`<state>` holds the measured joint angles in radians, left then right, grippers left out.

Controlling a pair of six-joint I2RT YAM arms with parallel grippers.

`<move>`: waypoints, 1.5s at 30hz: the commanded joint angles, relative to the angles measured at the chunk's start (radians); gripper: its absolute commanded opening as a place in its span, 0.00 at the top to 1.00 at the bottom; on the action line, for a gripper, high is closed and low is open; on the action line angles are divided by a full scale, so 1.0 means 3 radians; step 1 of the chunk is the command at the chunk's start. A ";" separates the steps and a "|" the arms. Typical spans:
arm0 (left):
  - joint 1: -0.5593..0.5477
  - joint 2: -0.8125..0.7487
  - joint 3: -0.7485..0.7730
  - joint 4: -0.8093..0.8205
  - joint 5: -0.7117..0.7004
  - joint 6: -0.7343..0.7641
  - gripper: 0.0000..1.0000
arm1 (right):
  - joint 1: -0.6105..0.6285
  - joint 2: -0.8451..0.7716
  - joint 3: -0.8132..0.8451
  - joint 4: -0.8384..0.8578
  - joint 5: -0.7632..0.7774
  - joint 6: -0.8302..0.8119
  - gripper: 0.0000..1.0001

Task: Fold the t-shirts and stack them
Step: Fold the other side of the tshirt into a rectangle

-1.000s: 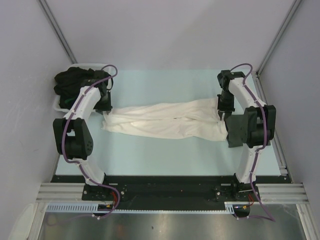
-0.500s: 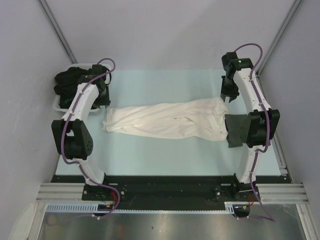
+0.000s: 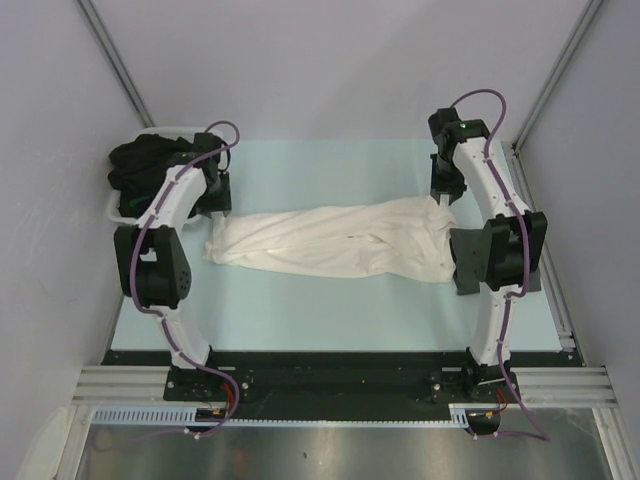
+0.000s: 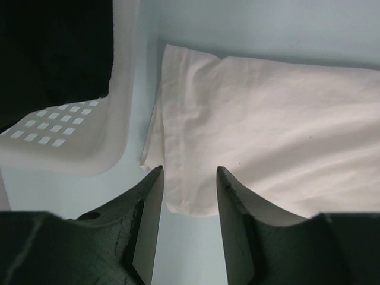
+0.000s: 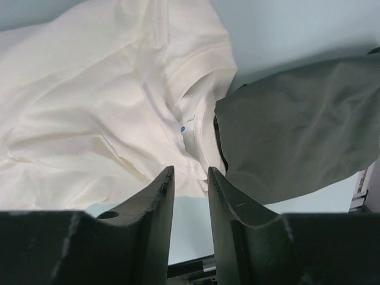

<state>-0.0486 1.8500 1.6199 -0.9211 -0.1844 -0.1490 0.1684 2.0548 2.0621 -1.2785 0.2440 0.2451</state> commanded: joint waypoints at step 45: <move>0.0045 0.1232 0.0710 0.0120 -0.0673 0.0067 1.00 | -0.0280 -0.0008 0.0290 0.0054 -0.0143 -0.0188 0.64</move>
<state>-0.0479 2.2044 1.7611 -0.8700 -0.3000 -0.1249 0.0891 2.0735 2.1403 -1.2736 0.2047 0.1974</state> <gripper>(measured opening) 0.022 0.356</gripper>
